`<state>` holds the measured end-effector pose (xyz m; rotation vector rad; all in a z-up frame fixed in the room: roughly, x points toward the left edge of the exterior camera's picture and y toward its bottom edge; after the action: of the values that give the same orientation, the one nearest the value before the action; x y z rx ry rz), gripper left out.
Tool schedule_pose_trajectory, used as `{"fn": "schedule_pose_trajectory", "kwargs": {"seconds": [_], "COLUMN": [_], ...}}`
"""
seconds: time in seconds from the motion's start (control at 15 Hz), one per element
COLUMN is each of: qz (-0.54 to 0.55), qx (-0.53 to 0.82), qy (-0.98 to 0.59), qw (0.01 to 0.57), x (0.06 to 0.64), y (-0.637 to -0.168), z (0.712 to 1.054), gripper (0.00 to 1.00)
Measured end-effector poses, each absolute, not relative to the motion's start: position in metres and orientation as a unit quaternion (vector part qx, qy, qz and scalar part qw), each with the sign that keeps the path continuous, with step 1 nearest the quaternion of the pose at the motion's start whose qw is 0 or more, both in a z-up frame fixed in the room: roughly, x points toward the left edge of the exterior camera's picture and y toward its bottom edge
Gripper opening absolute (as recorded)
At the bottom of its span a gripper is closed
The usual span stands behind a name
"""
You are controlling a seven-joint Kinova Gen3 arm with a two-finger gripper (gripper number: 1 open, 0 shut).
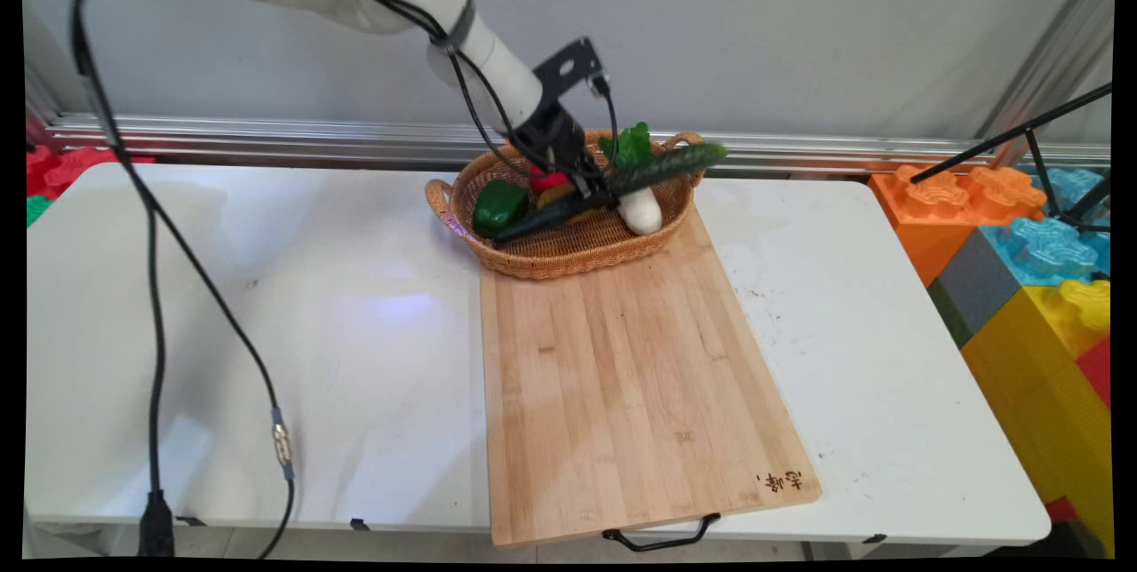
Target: Place the picked object on the cutting board
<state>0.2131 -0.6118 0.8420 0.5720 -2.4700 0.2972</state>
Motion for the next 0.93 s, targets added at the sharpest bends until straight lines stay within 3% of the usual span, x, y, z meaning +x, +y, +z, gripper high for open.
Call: {"fn": "schedule_pose_trajectory", "kwargs": {"seconds": [0.27, 0.47, 0.67, 0.93], "qz": [0.135, 0.121, 0.094, 0.071], "qx": [0.207, 0.207, 0.220, 0.228], "qy": [-0.916, -0.916, -0.919, -0.926], "qw": [0.315, 0.322, 0.315, 0.294], "x": [0.195, 0.178, 0.164, 0.146], "y": [-0.588, -0.568, -0.541, -0.507], "z": [0.899, 0.920, 0.929, 0.916], "gripper": [0.00, 0.00, 0.00, 0.00]}}
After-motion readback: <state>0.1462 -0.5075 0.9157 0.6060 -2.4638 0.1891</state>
